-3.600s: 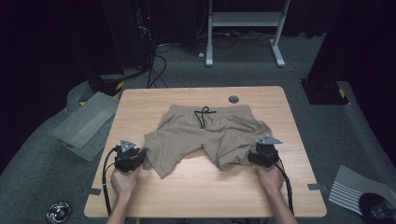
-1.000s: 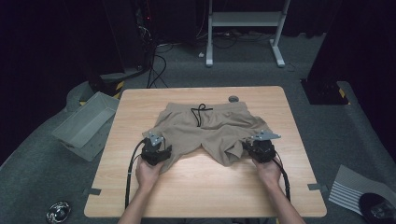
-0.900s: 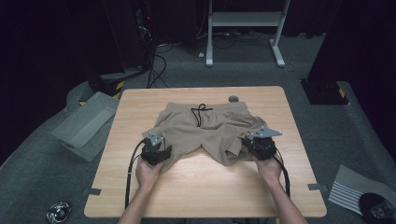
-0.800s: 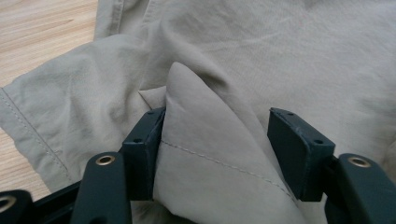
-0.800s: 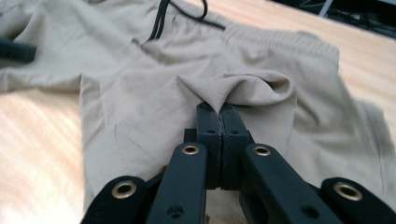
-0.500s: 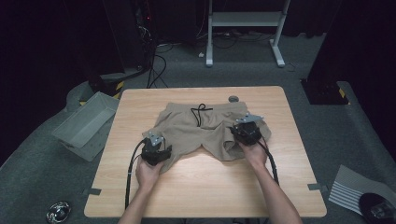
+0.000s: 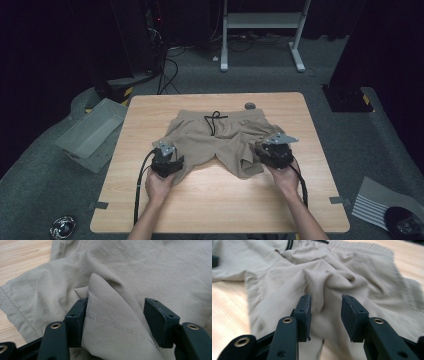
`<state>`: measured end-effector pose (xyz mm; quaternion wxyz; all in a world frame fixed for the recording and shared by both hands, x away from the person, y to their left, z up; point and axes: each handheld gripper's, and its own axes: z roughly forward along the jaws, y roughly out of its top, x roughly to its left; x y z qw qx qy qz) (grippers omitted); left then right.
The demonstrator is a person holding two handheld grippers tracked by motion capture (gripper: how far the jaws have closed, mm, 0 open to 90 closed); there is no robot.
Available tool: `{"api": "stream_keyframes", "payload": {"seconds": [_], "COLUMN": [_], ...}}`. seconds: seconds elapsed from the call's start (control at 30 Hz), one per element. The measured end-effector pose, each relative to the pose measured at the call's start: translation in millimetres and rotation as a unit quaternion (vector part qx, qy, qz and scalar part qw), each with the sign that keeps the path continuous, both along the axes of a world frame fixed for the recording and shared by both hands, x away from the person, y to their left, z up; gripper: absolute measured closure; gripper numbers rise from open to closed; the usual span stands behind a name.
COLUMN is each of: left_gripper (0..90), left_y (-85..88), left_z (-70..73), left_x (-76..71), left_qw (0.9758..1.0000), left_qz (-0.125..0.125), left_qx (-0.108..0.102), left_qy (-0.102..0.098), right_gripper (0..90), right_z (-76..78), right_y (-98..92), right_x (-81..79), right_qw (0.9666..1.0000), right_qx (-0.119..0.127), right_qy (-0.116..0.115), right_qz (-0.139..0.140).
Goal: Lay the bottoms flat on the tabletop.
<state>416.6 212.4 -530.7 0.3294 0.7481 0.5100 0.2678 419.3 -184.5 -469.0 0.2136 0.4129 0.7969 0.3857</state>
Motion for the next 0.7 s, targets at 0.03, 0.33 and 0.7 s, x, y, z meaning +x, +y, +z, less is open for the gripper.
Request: {"api": "stream_keyframes", "payload": {"seconds": [0.03,0.33,0.7], "left_gripper": [38.4,38.4,38.3], "left_y": [0.0,0.1,-0.2], "left_z": [0.0,0.0,-0.1], "left_x": [0.0,0.1,-0.3], "left_qw": [1.0000,1.0000,1.0000], "left_qz": [0.000,0.001,0.002], "left_qx": [0.000,0.000,-0.002], "left_qy": [0.000,0.001,0.001], "right_gripper": [63.6,76.2,80.5], "right_z": [0.6,-37.1,-52.0], "right_y": [-4.3,0.6,19.9], "right_x": [-7.8,-28.2,-42.3], "right_qw": [1.0000,0.9989,0.9958], "right_qx": [0.003,-0.013,-0.031], "right_qy": [-0.005,0.037,0.054], "right_qz": [-0.001,0.026,0.067]}}
